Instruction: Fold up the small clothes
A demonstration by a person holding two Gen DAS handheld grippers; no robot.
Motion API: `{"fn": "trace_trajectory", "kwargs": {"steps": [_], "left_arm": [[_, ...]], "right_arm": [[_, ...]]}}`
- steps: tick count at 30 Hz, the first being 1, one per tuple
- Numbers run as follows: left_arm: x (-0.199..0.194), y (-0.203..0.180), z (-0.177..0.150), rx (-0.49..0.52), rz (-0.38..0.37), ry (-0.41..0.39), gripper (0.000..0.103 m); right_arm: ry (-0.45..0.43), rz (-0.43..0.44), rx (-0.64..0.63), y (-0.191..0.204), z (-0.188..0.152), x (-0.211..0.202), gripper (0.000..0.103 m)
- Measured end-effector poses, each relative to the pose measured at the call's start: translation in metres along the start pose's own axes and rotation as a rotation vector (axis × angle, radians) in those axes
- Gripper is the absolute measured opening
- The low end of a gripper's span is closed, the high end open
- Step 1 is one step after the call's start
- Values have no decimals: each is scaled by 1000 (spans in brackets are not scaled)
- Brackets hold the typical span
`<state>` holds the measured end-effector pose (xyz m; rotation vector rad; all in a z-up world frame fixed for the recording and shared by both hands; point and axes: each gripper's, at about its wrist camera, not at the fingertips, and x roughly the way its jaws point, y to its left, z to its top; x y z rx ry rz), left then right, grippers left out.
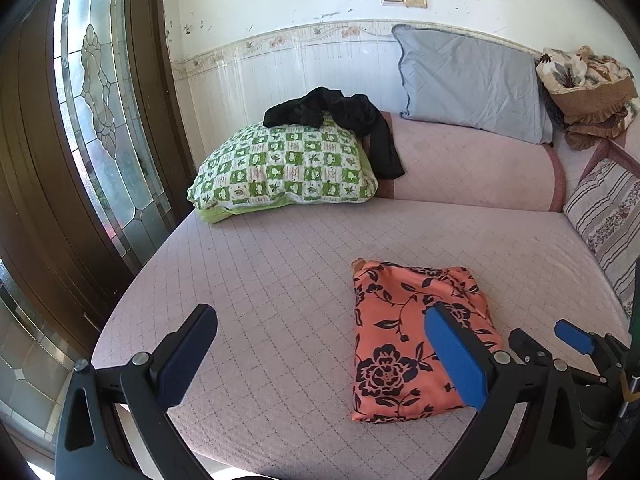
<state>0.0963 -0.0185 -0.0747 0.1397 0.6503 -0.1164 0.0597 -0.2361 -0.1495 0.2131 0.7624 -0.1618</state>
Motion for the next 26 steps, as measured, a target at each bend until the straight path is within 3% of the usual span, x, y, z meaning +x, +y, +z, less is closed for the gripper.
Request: {"fn": "trace_trajectory", "kwargs": {"steps": [18,23,26], "left_arm": [[-40,11,-2,-46,-60,-58,103],[-39,8,3,-42,-99,-84,103],[-27,15,8,-80,-57,-110,103]], "right_arm": [[-64,-32,-87,19,-5,-50,74],[-64,-28,-92,20,1,-48,74],[-46,-8,-76,13,11,-33,74]]}}
